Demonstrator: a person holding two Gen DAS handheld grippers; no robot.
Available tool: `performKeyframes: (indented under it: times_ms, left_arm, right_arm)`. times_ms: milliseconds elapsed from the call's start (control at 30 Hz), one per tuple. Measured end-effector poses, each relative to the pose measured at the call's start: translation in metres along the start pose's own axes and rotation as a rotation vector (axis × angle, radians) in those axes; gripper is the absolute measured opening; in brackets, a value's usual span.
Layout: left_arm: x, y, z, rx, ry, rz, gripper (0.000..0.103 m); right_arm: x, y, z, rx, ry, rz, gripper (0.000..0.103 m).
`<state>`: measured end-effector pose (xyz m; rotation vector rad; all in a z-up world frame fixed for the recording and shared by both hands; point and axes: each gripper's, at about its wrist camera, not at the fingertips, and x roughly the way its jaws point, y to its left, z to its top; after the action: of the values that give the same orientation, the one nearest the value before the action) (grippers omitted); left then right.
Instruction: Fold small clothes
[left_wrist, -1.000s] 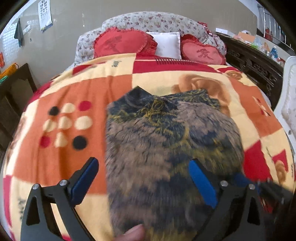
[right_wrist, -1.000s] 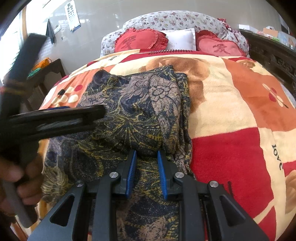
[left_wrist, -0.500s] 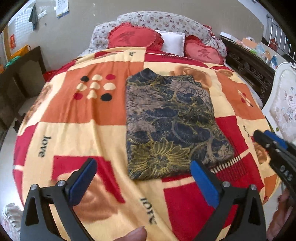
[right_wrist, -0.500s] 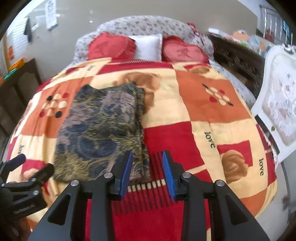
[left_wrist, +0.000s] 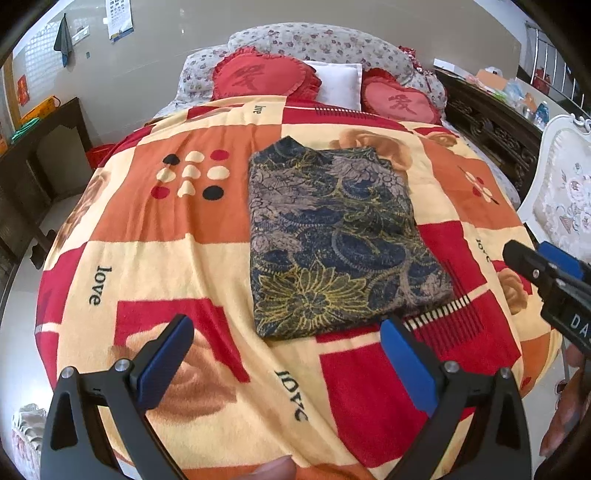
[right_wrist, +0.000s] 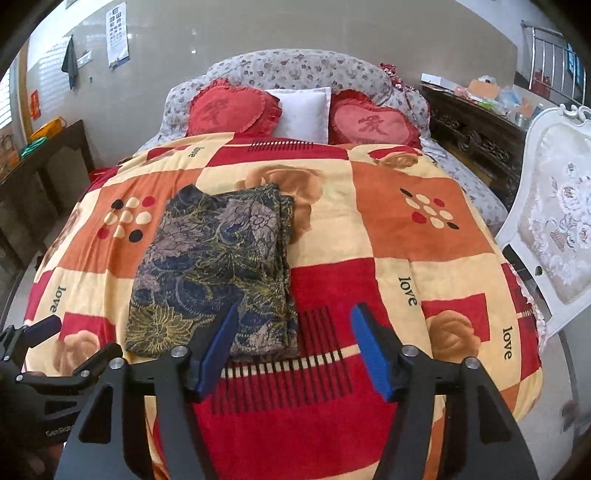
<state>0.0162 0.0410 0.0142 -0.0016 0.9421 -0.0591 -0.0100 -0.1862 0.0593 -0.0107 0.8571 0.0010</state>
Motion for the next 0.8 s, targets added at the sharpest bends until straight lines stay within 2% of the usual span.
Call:
performKeyframes:
  times_ms: [133,333,667,800]
  left_arm:
    - [-0.006,-0.002,-0.005,0.008,-0.001,-0.004,0.103]
    - [-0.012,-0.001,-0.004,-0.008,-0.002,-0.013,0.103]
    - [-0.014,0.003,0.002,-0.019,-0.008,-0.006,0.103]
    - [-0.010,0.007,0.005,-0.047,0.010,-0.026,0.103]
  right_arm:
    - [-0.001,-0.004,-0.002,0.007,0.016,-0.003,0.078]
    - [-0.007,-0.005,-0.001,0.010,0.018,0.012,0.091]
    - [-0.014,-0.004,0.004,0.011,0.009,0.021,0.095]
    - [-0.013,-0.006,0.006,0.013,0.013,0.027,0.095]
